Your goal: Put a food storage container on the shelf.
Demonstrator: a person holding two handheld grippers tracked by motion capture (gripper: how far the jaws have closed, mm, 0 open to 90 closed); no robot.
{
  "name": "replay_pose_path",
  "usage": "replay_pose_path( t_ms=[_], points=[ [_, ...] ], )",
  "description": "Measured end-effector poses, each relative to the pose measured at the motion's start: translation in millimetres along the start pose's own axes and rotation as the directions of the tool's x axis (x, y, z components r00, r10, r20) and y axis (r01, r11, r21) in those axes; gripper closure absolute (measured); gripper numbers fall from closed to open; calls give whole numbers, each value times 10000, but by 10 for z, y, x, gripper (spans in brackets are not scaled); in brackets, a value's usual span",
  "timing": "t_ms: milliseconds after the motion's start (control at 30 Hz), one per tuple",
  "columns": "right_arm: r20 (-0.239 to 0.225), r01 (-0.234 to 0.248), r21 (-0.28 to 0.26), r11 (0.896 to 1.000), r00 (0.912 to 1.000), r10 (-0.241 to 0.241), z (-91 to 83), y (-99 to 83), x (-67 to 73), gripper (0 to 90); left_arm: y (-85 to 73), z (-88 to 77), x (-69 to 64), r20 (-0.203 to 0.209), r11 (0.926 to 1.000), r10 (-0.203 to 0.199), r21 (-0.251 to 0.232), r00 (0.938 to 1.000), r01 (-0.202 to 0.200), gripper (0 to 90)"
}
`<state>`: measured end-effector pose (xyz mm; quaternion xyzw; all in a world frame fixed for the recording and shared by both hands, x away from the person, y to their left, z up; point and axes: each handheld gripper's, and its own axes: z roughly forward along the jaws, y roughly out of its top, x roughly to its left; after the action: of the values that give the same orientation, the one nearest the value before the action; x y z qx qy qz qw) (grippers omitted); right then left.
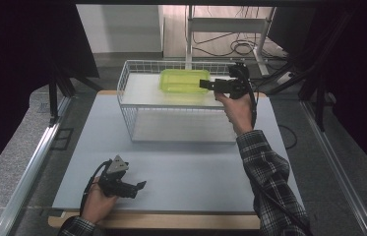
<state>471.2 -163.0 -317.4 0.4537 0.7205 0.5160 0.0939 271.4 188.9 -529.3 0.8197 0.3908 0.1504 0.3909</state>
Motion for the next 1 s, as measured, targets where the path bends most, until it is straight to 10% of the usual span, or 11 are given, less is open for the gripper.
replay_pose_path(
  t_ms=[1000],
  points=[
    [-482, 2151, 241, 9763, 9757, -2138, -314, -456, 188, 66, -10, 9, 33, 403, 9985, -446, -286, 9982, 457, 34]
  ],
)
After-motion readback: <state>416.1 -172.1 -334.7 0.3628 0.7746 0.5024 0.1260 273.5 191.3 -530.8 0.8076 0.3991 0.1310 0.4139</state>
